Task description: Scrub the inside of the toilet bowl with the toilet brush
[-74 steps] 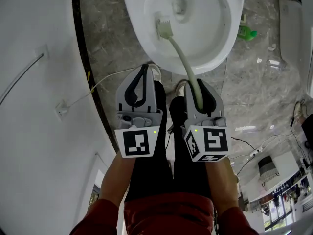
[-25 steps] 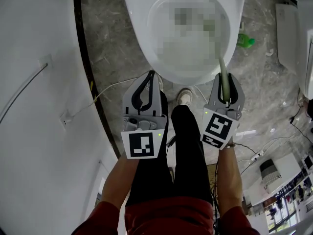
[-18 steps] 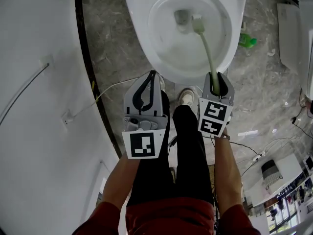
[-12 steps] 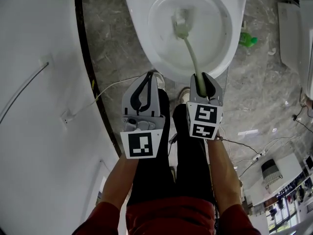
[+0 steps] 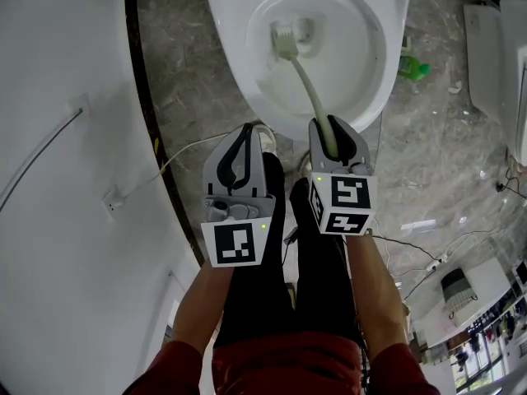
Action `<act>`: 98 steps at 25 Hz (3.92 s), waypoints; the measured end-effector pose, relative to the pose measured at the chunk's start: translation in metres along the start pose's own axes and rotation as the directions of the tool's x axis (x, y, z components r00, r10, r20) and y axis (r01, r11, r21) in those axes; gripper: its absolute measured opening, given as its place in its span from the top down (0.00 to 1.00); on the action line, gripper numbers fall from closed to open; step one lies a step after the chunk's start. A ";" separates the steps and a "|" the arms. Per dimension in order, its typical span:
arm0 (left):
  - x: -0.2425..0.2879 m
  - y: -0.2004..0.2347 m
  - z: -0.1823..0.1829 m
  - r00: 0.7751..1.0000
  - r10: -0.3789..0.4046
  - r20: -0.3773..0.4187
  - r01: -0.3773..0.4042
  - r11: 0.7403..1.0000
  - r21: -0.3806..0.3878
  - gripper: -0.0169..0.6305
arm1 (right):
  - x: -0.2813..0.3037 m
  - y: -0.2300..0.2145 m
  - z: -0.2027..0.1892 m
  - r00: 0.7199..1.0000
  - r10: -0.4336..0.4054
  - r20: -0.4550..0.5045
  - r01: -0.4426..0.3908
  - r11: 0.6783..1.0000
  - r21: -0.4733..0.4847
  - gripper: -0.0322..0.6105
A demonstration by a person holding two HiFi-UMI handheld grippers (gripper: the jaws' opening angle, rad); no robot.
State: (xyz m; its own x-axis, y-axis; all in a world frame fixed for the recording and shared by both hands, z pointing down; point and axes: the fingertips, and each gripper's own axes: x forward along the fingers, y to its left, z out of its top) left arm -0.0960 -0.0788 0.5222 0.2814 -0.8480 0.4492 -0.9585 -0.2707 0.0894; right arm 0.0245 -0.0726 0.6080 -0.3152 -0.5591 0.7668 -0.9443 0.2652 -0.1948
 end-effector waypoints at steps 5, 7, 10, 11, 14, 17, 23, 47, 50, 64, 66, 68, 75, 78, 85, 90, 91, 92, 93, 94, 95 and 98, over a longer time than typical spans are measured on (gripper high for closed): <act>0.001 -0.008 -0.004 0.999 -0.029 -0.014 0.029 0.999 0.015 0.96 | 0.020 -0.045 -0.019 0.985 -0.165 -0.057 0.155 0.976 -0.150 0.77; 0.002 -0.009 -0.004 0.999 -0.030 -0.012 0.030 0.999 0.014 0.97 | 0.014 -0.063 -0.014 0.975 -0.219 -0.044 0.206 0.958 -0.200 0.77; 0.002 -0.010 -0.003 0.999 -0.028 -0.015 0.028 1.000 0.009 0.97 | -0.006 -0.079 0.007 0.960 -0.278 0.026 0.275 0.930 -0.245 0.77; 0.003 -0.010 -0.003 0.999 -0.028 -0.015 0.029 1.000 0.009 0.96 | -0.014 -0.082 0.015 0.954 -0.296 0.056 0.300 0.919 -0.256 0.77; 0.005 -0.010 -0.002 0.999 -0.028 -0.016 0.028 1.000 0.009 0.97 | -0.026 -0.087 0.024 0.938 -0.330 0.101 0.345 0.900 -0.265 0.77; 0.006 -0.008 0.000 1.000 -0.023 -0.006 0.023 1.000 0.005 0.97 | -0.005 -0.087 0.000 0.947 -0.320 0.032 0.318 0.920 -0.230 0.77; 0.001 -0.002 -0.009 0.999 -0.021 -0.031 0.021 1.000 0.012 0.97 | 0.038 -0.054 -0.048 0.972 -0.182 -0.149 0.180 0.983 -0.028 0.77; 0.037 0.029 0.003 0.997 -0.077 -0.031 0.078 0.997 0.017 0.96 | 0.037 -0.067 -0.011 0.959 -0.274 -0.070 0.275 0.962 0.004 0.76; 0.046 0.025 0.001 0.995 -0.086 -0.052 0.087 0.996 0.025 0.97 | 0.019 -0.067 0.018 0.947 -0.320 0.012 0.319 0.940 -0.121 0.76; 0.059 -0.014 0.005 0.997 -0.031 -0.074 0.032 0.999 0.005 0.97 | 0.062 -0.084 0.001 0.964 -0.256 -0.067 0.241 0.953 -0.182 0.76; 0.057 -0.014 0.004 0.996 -0.019 -0.083 0.020 1.000 0.004 0.96 | 0.075 -0.080 -0.001 0.967 -0.237 -0.093 0.215 0.956 -0.201 0.76; 0.057 -0.013 0.004 0.996 -0.010 -0.084 0.010 1.000 0.005 0.96 | 0.081 -0.076 0.001 0.969 -0.224 -0.099 0.196 0.952 -0.235 0.76; 0.055 -0.007 0.008 0.996 0.024 -0.080 -0.025 1.000 -0.009 0.97 | 0.036 -0.034 0.040 0.991 -0.132 -0.016 0.117 0.923 -0.368 0.76; 0.055 -0.003 0.013 0.997 0.035 -0.067 -0.036 0.999 -0.013 0.97 | 0.041 -0.032 0.044 0.991 -0.126 -0.044 0.102 0.927 -0.360 0.76; 0.062 -0.006 0.021 0.999 0.021 -0.042 -0.022 1.000 -0.002 0.96 | 0.082 -0.073 0.028 0.973 -0.171 -0.158 0.138 0.970 -0.201 0.76; 0.062 -0.011 0.029 0.999 0.004 -0.033 -0.004 1.000 0.001 0.97 | 0.033 -0.079 0.060 0.984 -0.166 -0.071 0.160 0.984 -0.073 0.76; 0.062 -0.012 0.029 0.999 0.000 -0.034 0.001 1.000 0.003 0.96 | 0.027 -0.082 0.064 0.982 -0.178 -0.064 0.174 0.983 -0.064 0.76; 0.063 -0.012 0.030 0.999 -0.004 -0.037 0.004 1.000 0.006 0.97 | 0.025 -0.084 0.065 0.980 -0.189 -0.061 0.186 0.981 -0.056 0.76; 0.064 -0.012 0.030 0.999 -0.006 -0.037 0.006 1.000 0.007 0.97 | 0.029 -0.085 0.064 0.978 -0.198 -0.064 0.195 0.980 -0.049 0.76; 0.065 -0.012 0.032 0.999 -0.006 -0.035 0.006 1.000 0.008 0.97 | 0.036 -0.086 0.060 0.976 -0.204 -0.074 0.201 0.979 -0.044 0.76; 0.066 -0.012 0.033 1.000 -0.006 -0.030 0.006 1.000 0.007 0.97 | 0.045 -0.087 0.054 0.974 -0.208 -0.090 0.205 0.978 -0.040 0.76; 0.069 -0.016 0.037 1.000 -0.009 -0.017 0.009 1.000 0.006 0.97 | 0.067 -0.091 0.036 0.969 -0.210 -0.130 0.209 0.978 -0.020 0.76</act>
State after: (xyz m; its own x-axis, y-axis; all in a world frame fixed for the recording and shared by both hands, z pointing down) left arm -0.0599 -0.1497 0.5193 0.2892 -0.8377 0.4632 -0.9556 -0.2813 0.0878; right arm 0.0862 -0.1620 0.6550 -0.0953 -0.4954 0.8634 -0.9873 0.1580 -0.0184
